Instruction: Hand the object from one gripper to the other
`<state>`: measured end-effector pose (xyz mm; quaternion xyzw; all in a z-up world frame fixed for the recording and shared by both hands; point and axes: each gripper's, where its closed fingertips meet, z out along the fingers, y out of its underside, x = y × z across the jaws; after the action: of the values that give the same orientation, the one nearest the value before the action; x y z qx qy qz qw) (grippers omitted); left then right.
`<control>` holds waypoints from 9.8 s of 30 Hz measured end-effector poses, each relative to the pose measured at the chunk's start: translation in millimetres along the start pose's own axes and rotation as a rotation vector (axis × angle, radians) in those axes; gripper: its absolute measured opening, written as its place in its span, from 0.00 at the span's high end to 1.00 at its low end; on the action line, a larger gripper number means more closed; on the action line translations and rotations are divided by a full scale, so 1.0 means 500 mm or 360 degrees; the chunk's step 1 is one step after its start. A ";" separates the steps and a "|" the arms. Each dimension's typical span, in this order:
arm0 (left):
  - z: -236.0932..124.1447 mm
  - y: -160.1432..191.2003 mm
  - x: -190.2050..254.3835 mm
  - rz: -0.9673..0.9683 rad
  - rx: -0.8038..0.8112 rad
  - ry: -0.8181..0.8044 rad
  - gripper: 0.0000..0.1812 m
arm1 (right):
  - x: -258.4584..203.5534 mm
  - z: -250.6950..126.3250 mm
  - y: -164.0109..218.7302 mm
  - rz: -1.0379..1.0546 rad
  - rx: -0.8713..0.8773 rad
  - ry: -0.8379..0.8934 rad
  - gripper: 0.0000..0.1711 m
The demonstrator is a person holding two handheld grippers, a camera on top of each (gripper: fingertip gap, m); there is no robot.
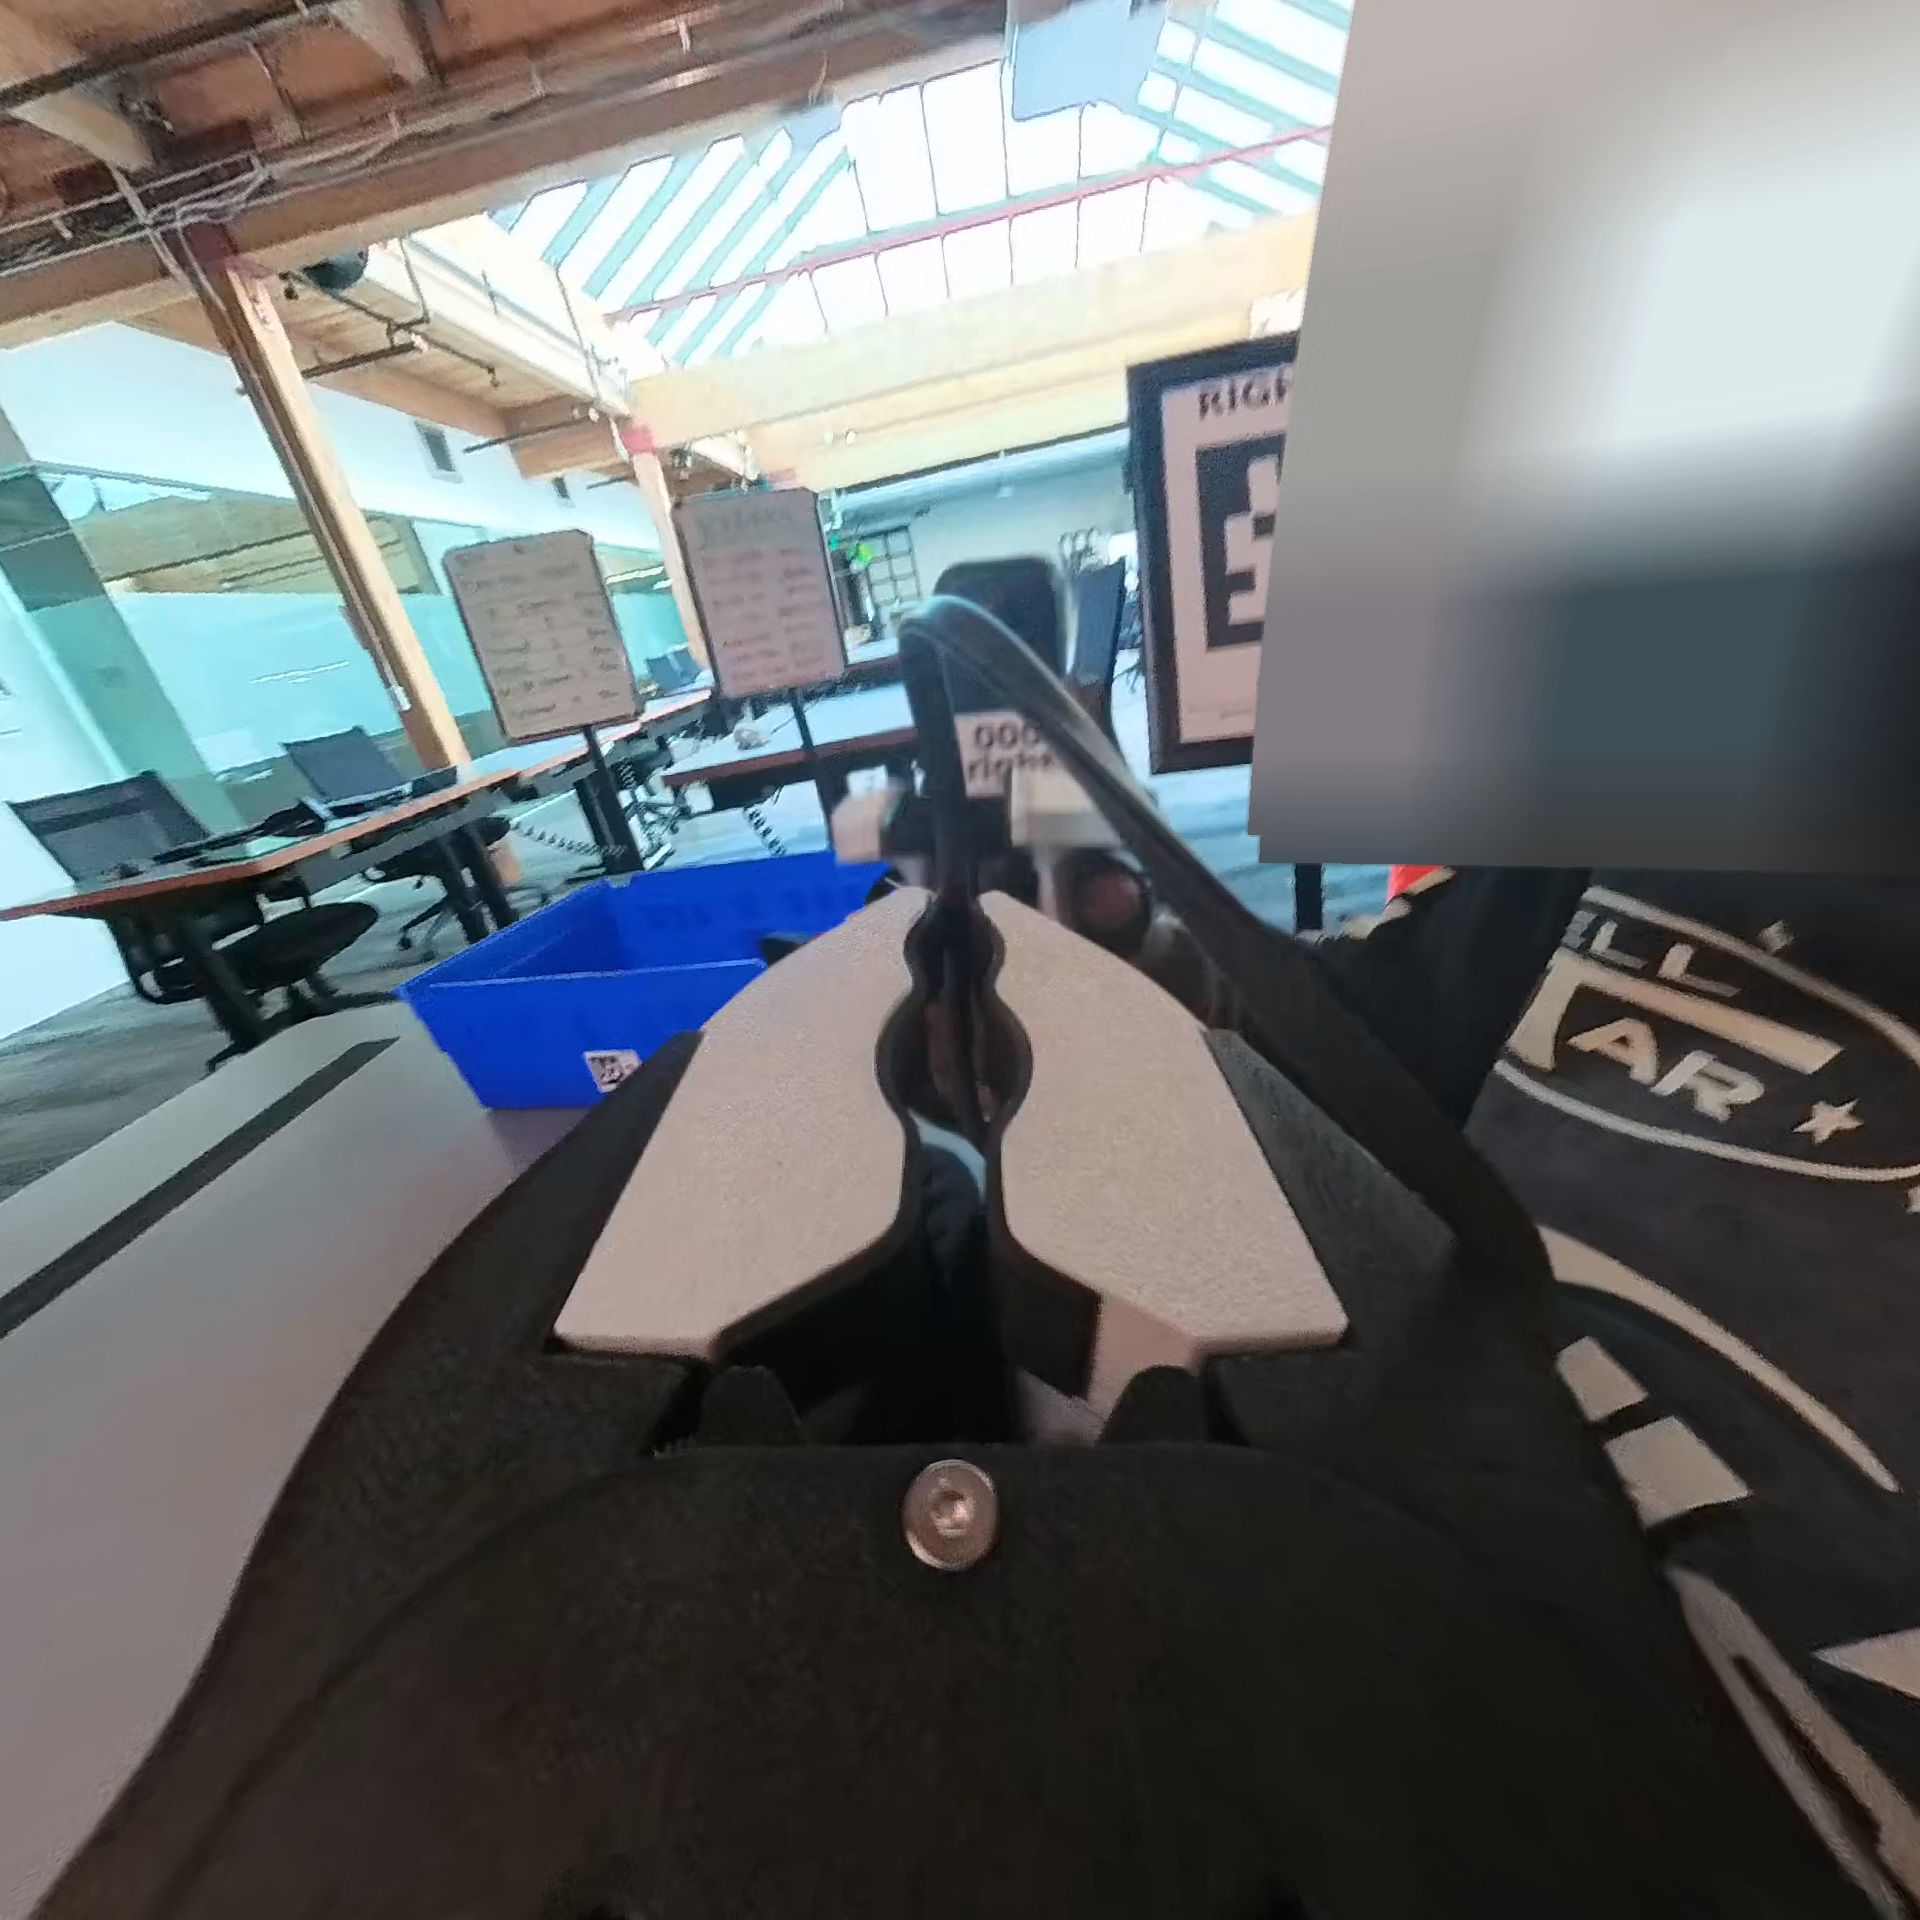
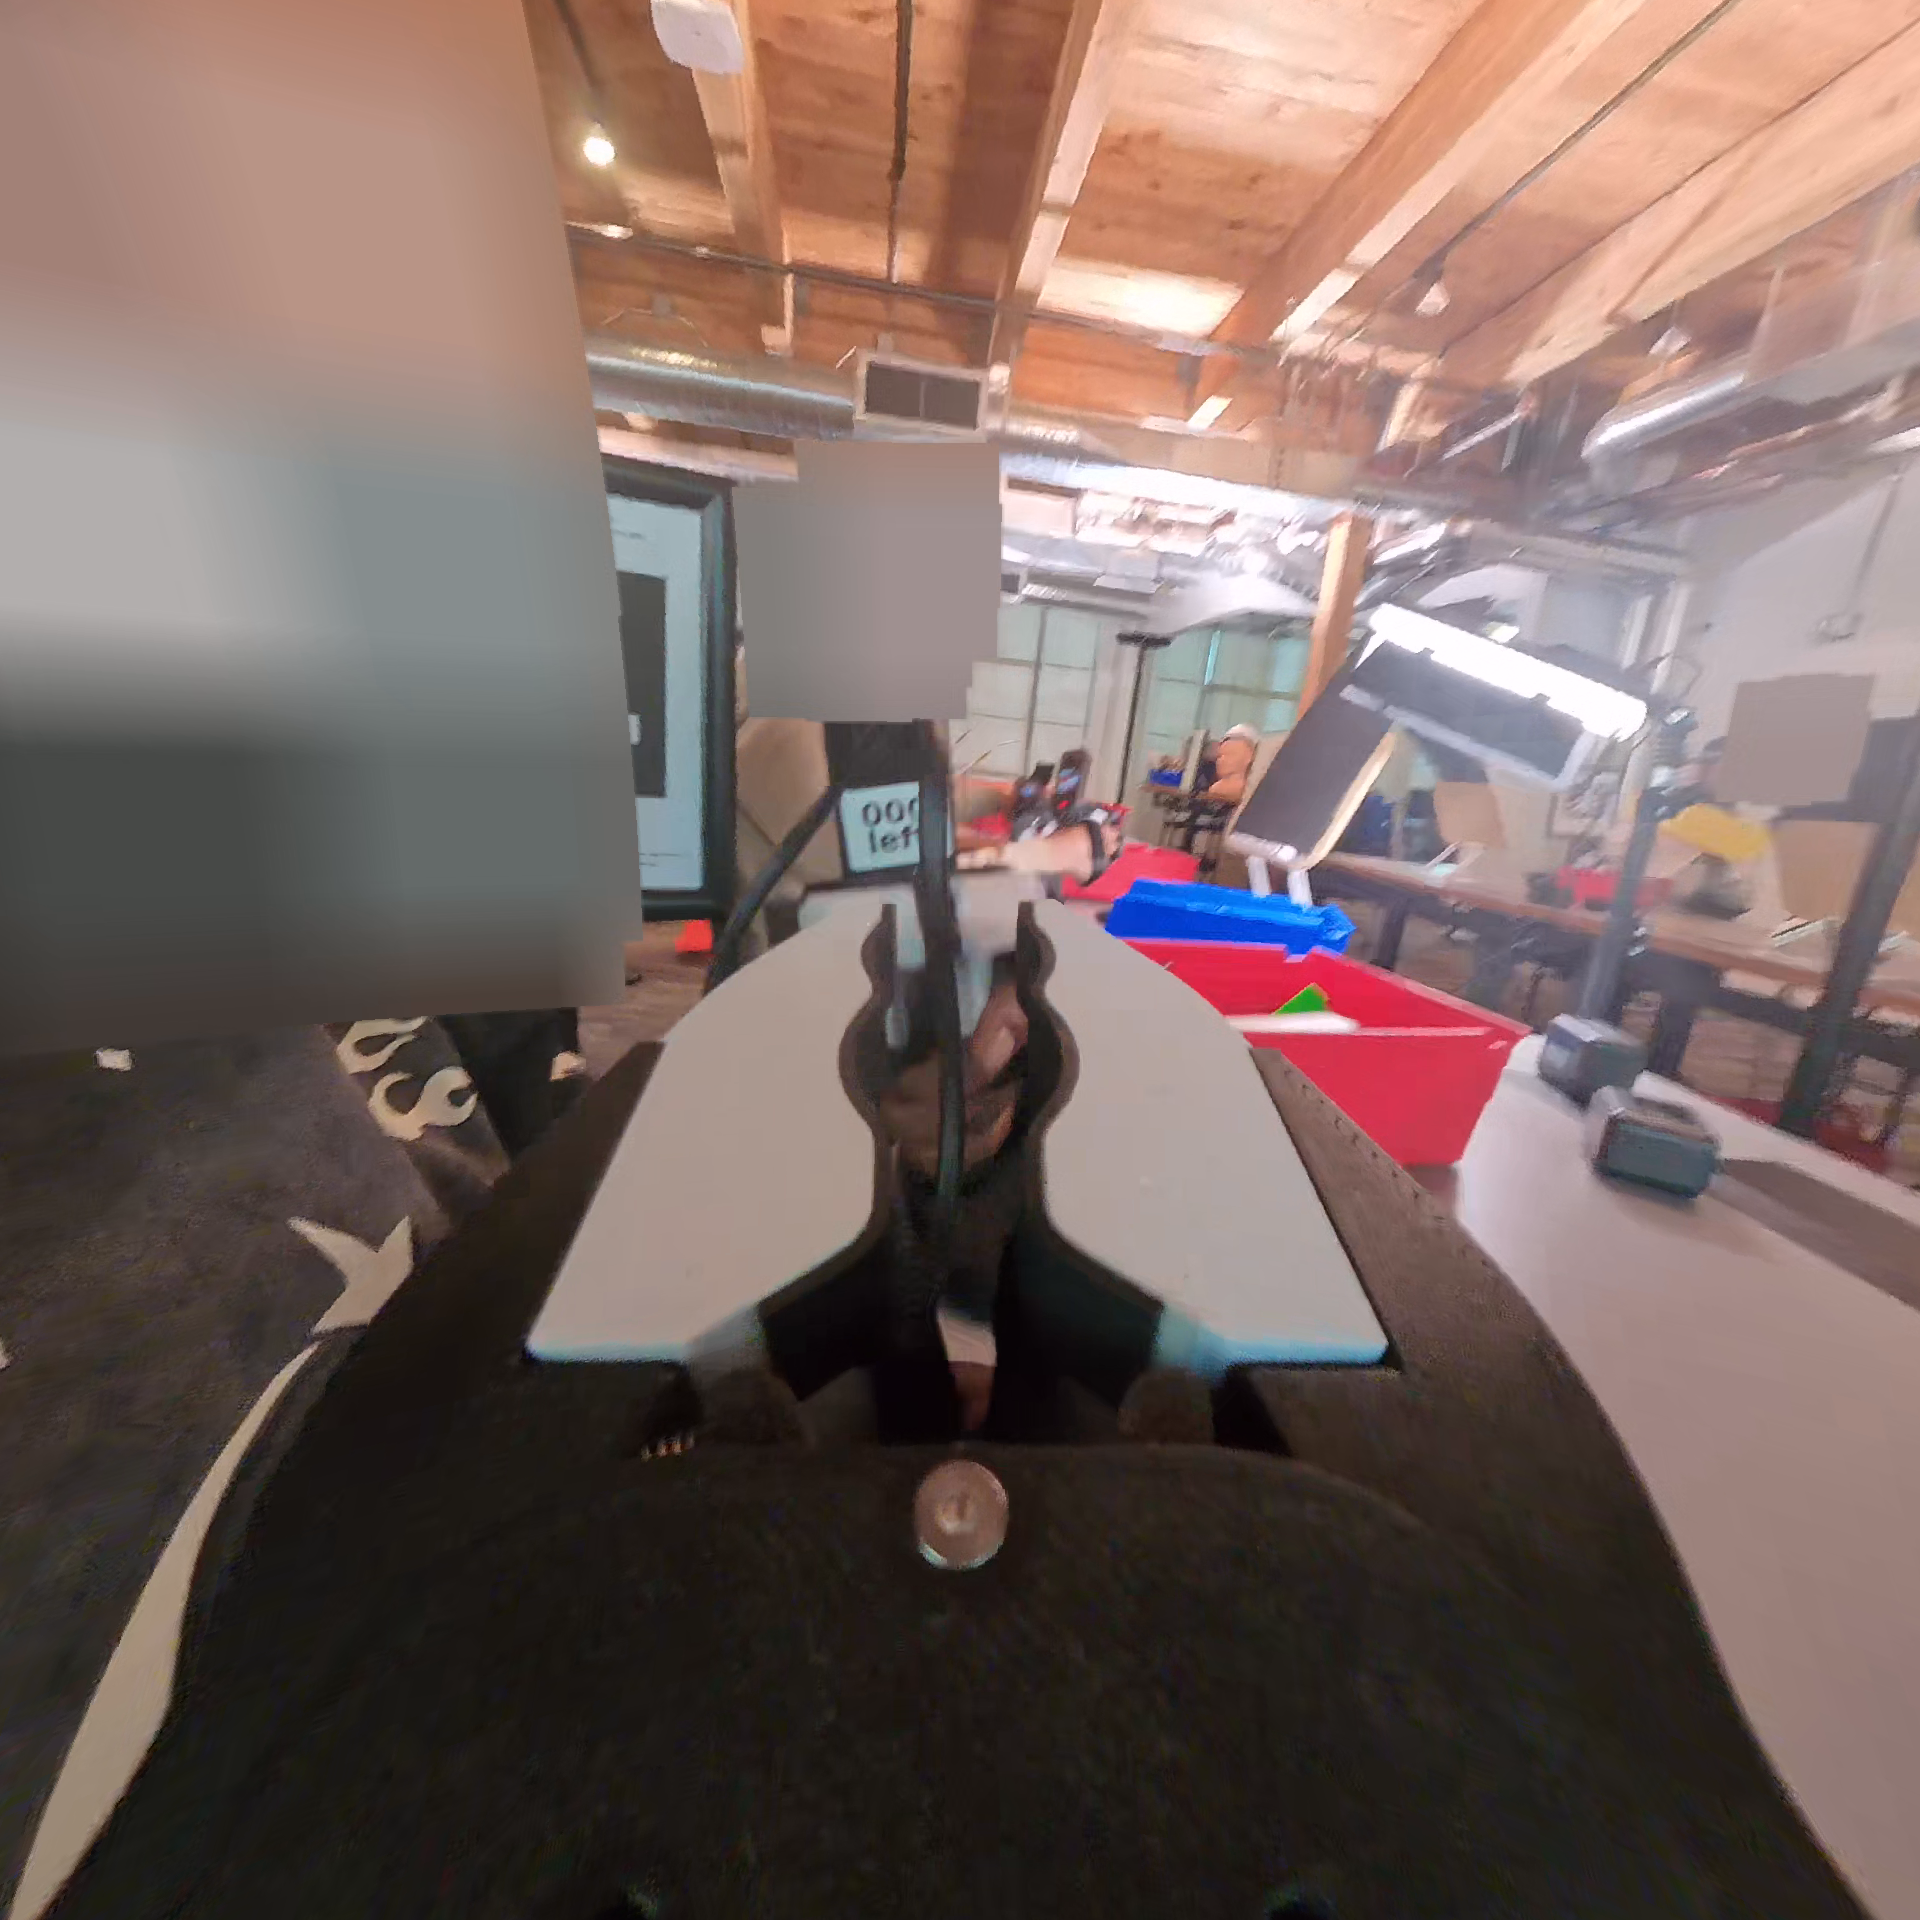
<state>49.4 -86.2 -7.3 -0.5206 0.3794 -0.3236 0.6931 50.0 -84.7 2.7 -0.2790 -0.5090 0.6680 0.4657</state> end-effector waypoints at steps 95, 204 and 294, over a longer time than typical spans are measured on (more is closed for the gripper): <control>-0.017 0.003 -0.029 -0.0232 0.0029 -0.0030 0.88 | 0.064 -0.014 0.019 -0.0055 -0.0126 0.0288 0.97; -0.041 -0.089 -0.026 0.0146 0.0123 -0.0379 0.98 | -0.137 0.037 0.128 0.0177 -0.0457 -0.0591 0.90; -0.018 0.036 0.056 0.2136 -0.0603 -0.0106 0.96 | -0.052 0.016 0.139 -0.0025 -0.0889 -0.0107 0.30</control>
<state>57.0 -109.8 -31.5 -0.2952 0.6475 0.2625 0.6517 30.5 -115.0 -62.5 -0.3703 -0.6906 0.5071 0.3589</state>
